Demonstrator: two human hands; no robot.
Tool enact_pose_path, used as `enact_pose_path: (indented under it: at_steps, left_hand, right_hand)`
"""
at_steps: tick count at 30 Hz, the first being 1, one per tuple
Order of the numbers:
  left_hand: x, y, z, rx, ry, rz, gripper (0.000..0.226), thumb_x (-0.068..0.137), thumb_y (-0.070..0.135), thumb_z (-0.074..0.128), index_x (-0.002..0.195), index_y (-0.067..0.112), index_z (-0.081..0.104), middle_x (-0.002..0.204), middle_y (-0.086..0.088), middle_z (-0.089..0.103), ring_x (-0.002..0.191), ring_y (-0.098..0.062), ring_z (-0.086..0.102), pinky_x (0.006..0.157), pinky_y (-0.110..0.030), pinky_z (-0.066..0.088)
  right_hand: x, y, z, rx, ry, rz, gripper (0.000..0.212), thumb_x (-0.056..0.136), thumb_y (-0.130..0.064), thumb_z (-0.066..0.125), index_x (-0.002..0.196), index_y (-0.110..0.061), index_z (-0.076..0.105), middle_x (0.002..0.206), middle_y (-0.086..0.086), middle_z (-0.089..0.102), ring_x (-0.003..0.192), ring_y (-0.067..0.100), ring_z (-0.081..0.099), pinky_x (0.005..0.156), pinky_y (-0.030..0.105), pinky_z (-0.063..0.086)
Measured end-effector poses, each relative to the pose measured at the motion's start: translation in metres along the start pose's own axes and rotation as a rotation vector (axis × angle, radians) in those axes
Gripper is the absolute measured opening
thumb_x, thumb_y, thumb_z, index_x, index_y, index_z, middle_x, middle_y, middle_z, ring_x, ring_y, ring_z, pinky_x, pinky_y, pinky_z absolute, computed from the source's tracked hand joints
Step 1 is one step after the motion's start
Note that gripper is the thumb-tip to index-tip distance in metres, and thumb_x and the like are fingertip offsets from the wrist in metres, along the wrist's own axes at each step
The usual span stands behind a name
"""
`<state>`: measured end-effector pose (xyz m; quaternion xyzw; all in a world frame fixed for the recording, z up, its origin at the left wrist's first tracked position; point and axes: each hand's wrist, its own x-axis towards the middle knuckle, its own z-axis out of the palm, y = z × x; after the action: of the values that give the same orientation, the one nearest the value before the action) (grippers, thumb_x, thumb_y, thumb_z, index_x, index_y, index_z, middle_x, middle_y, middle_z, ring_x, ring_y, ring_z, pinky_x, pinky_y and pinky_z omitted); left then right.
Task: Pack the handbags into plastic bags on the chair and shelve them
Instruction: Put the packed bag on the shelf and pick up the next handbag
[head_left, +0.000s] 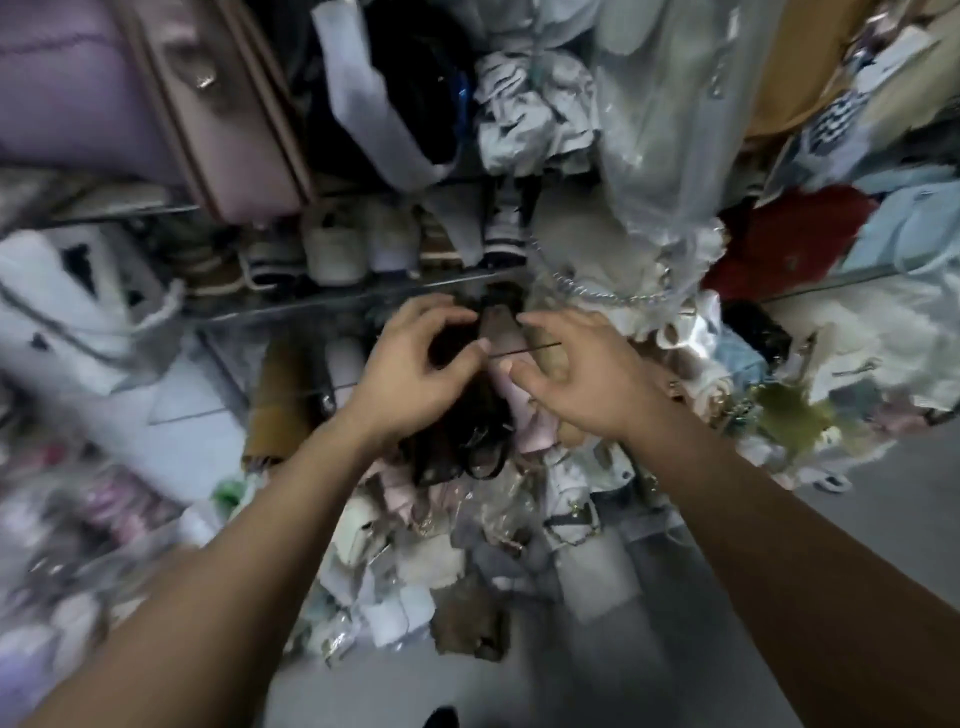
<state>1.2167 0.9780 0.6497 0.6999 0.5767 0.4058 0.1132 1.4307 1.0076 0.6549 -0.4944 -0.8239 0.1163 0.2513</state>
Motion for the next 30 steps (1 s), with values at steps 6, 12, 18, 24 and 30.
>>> enact_pose_path:
  at_steps: [6,12,18,24,30]
  left_hand:
    - [-0.161,-0.015,-0.09,0.284,0.135,-0.281,0.053,0.084,0.06,0.057,0.128,0.03,0.062,0.142,0.003,0.049,0.136,-0.01,0.037,0.111,-0.011,0.022]
    - [-0.298,-0.023,-0.178,0.361,0.327,-0.619,0.066,0.082,0.07,0.052,0.138,0.035,0.052,0.152,0.007,0.04,0.141,-0.009,0.032,0.113,-0.029,0.029]
    - [-0.431,-0.024,-0.253,0.41,0.539,-0.841,0.061,0.087,0.069,0.052,0.137,0.034,0.054,0.149,0.009,0.043,0.138,-0.008,0.038,0.111,-0.038,0.038]
    - [-0.548,-0.04,-0.309,0.449,0.747,-1.086,0.053,0.088,0.059,0.059,0.131,0.028,0.06,0.138,0.008,0.053,0.132,-0.009,0.044,0.107,-0.021,0.035]
    - [-0.647,-0.105,-0.372,0.407,0.905,-1.241,0.05,0.089,0.06,0.059,0.128,0.028,0.061,0.137,0.007,0.052,0.129,-0.012,0.046,0.111,-0.039,0.039]
  right_hand:
    - [-0.028,-0.085,0.048,0.071,-0.206,-0.236,0.086,0.082,-0.08,0.044,0.155,-0.037,0.028,0.159,-0.003,0.035,0.146,0.021,0.03,0.119,0.039,0.03]
    - [-0.051,-0.208,0.095,0.195,-0.383,-0.482,0.084,0.084,-0.075,0.049,0.156,-0.039,0.025,0.16,-0.006,0.027,0.146,0.02,0.024,0.12,0.037,0.026]
    - [-0.088,-0.341,0.149,0.26,-0.566,-0.712,0.08,0.087,-0.073,0.048,0.156,-0.041,0.021,0.161,-0.009,0.021,0.147,0.02,0.02,0.117,0.038,0.028]
    - [-0.14,-0.464,0.22,0.272,-0.694,-0.854,0.078,0.089,-0.07,0.048,0.156,-0.042,0.019,0.164,-0.007,0.017,0.151,0.023,0.018,0.119,0.045,0.029]
    - [-0.186,-0.583,0.311,0.248,-0.795,-0.921,0.077,0.088,-0.069,0.046,0.156,-0.043,0.021,0.162,-0.006,0.021,0.148,0.024,0.021,0.117,0.044,0.029]
